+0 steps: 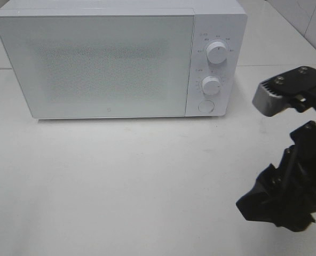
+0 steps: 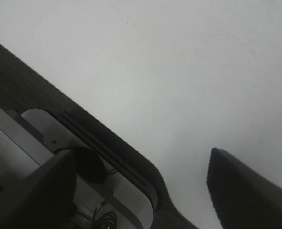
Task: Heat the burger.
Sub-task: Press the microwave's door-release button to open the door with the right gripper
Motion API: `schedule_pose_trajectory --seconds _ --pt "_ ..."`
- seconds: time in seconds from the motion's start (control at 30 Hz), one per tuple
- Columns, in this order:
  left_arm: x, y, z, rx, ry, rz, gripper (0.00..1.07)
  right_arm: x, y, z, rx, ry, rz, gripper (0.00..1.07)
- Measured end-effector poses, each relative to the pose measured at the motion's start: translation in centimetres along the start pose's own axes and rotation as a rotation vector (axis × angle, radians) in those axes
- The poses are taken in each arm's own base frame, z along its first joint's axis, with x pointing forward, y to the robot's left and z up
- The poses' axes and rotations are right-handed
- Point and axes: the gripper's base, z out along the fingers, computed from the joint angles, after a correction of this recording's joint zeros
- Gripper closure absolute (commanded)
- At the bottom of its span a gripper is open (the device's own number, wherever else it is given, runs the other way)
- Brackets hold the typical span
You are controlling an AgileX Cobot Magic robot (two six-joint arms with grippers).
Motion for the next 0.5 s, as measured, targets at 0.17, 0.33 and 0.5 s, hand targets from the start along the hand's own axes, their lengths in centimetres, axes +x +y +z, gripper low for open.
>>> schedule_pose_trajectory --seconds 0.17,0.33,0.5 --pt "0.0 0.0 0.0 0.0 0.0 0.0 0.05 1.6 0.1 -2.7 0.013 -0.036 -0.037 0.33" --pt "0.0 0.0 0.0 0.0 0.0 0.0 0.05 4.0 -0.3 -5.7 0.056 -0.136 -0.026 0.33" --pt "0.0 0.0 0.0 0.001 0.0 -0.001 0.05 6.2 -1.4 -6.6 0.113 -0.17 0.076 0.33"
